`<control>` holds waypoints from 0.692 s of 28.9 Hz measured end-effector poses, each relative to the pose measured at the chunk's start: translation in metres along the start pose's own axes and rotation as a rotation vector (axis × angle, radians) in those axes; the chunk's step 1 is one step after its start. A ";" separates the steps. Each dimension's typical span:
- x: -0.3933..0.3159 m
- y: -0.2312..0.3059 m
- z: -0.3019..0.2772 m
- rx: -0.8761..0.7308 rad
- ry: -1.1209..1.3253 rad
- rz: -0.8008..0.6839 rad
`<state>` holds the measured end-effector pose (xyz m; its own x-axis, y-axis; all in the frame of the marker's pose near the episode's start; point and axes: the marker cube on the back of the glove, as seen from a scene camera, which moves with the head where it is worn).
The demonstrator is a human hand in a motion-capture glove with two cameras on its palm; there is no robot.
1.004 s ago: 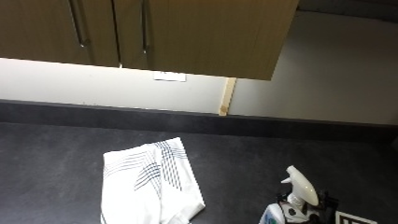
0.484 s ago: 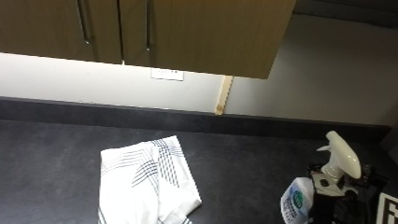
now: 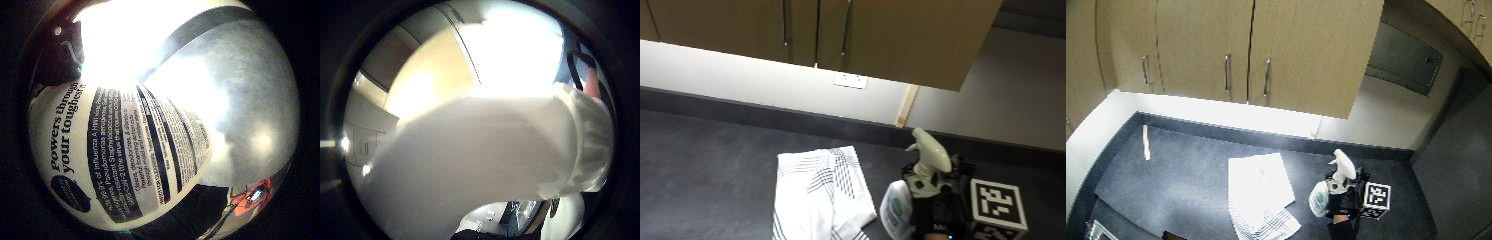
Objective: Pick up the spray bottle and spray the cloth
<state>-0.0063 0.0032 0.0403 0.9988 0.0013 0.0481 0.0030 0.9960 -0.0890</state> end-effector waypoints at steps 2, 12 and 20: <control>-0.003 0.007 0.014 -0.062 0.039 -0.023; 0.008 -0.006 0.037 -0.148 0.129 -0.038; 0.033 -0.032 0.043 -0.271 0.545 0.125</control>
<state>0.0246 -0.0247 0.0876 0.8732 -0.0001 -0.4873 -0.1753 0.9330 -0.3143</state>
